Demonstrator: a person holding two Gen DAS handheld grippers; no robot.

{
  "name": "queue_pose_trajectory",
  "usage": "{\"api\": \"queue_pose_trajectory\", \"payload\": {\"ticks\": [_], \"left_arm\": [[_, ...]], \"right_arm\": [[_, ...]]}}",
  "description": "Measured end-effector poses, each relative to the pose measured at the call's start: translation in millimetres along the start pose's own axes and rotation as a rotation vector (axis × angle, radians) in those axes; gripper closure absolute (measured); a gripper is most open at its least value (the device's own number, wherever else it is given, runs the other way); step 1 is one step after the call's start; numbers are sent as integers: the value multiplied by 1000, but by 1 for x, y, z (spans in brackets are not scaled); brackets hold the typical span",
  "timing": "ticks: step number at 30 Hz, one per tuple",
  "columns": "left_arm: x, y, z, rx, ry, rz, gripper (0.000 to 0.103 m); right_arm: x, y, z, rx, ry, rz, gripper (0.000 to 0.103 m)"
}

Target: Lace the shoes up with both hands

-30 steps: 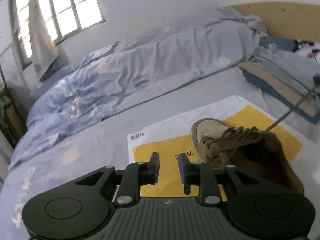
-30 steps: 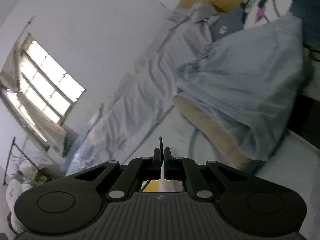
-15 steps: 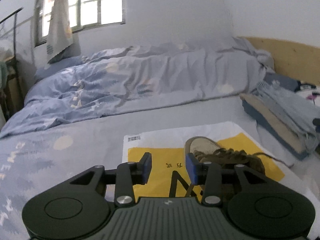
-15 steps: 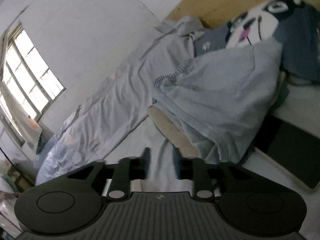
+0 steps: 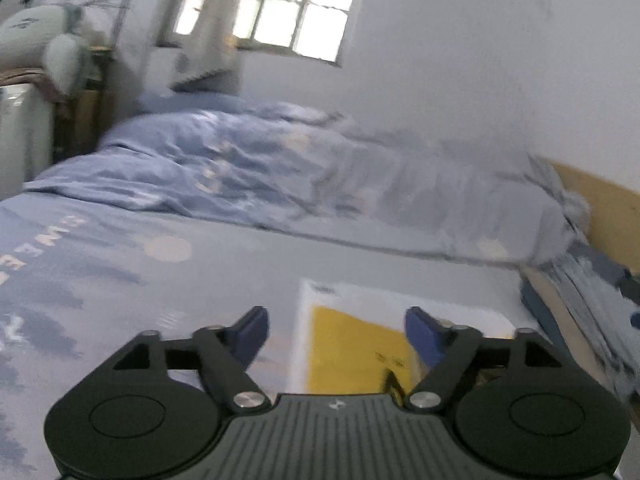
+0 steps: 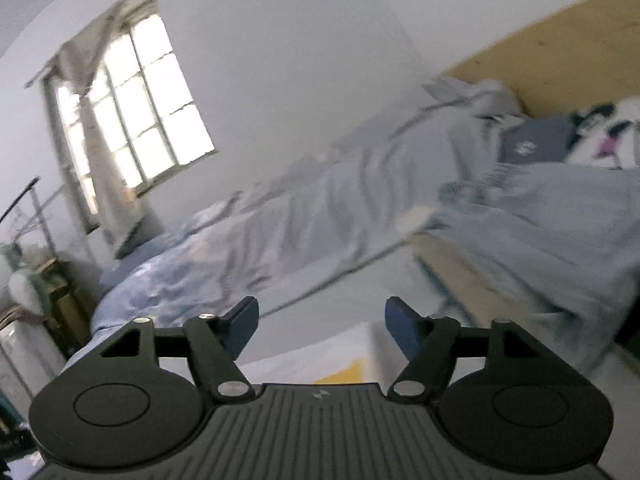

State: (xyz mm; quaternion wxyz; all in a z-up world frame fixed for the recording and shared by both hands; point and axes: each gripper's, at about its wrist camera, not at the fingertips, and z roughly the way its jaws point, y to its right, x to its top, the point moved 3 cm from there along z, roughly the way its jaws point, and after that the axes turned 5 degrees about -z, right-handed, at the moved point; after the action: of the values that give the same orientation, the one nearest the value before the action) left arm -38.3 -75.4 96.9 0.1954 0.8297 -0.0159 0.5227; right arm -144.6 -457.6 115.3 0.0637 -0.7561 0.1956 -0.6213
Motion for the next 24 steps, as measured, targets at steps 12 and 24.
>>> {"api": "queue_pose_trajectory", "payload": {"ticks": [12, 24], "left_arm": [[9, -54, 9, 124, 50, -55, 5], [-19, -109, 20, 240, 13, -51, 5]], "right_arm": [[-44, -140, 5, 261, 8, -209, 15], [-103, -231, 40, 342, -60, -289, 9]]}}
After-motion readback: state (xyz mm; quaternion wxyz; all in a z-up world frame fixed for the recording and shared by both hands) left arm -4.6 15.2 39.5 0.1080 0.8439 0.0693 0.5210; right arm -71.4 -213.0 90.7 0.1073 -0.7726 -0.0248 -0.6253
